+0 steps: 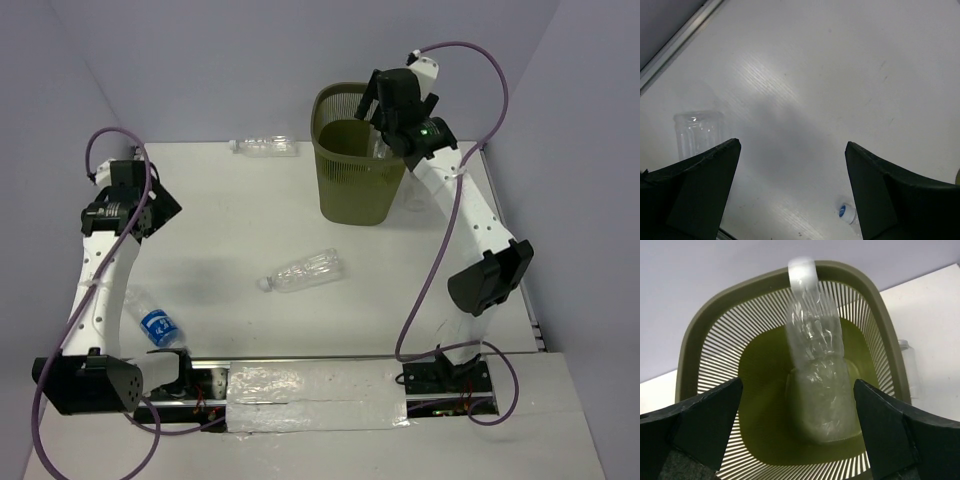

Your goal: Put the plastic bottles in the bin

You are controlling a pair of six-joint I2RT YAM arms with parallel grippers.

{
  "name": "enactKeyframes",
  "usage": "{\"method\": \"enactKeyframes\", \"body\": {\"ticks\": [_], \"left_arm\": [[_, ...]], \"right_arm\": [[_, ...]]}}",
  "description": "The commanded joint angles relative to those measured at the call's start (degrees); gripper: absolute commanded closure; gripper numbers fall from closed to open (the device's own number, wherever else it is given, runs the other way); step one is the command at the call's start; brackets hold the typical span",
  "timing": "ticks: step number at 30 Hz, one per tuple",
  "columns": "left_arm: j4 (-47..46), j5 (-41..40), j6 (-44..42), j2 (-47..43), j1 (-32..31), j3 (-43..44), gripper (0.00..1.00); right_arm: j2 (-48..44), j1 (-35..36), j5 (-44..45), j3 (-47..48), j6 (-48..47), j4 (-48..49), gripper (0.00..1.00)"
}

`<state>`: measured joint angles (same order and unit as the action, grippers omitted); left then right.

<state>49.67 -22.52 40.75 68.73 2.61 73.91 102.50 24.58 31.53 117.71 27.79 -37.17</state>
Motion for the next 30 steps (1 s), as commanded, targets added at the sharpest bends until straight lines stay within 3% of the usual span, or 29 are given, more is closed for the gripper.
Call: {"method": "enactKeyframes", "body": {"ticks": [1, 8, 12, 15, 23, 30], "left_arm": [[3.8, -3.7, 3.5, -1.9, 2.4, -1.5, 0.01], [8.7, -9.2, 8.9, 1.8, 5.4, -3.3, 0.01], [15.1, -14.9, 15.5, 6.0, 6.8, -4.5, 0.01], [16.3, -14.0, 17.7, 8.8, 9.2, -6.7, 0.01], [6.2, -8.4, 14.4, 5.2, 15.0, -18.7, 0.01], [0.9, -4.9, 12.6, 8.3, 19.4, -22.9, 0.01]], "right_arm": [[-3.3, 1.1, 2.5, 0.3, 0.1, 2.2, 0.00], [-7.3, 1.7, -1.6, 2.1, -1.2, 0.0, 0.00], [-14.0, 2.0, -4.3, -5.2, -1.2, 1.2, 0.00], [-17.8, 2.0, -6.1, -9.9, -0.6, 1.8, 0.00], [-21.3, 2.1, -8.1, -13.6, -1.3, -0.4, 0.00], [-21.8, 2.1, -8.7, -15.2, -0.7, -1.6, 0.00]]}}
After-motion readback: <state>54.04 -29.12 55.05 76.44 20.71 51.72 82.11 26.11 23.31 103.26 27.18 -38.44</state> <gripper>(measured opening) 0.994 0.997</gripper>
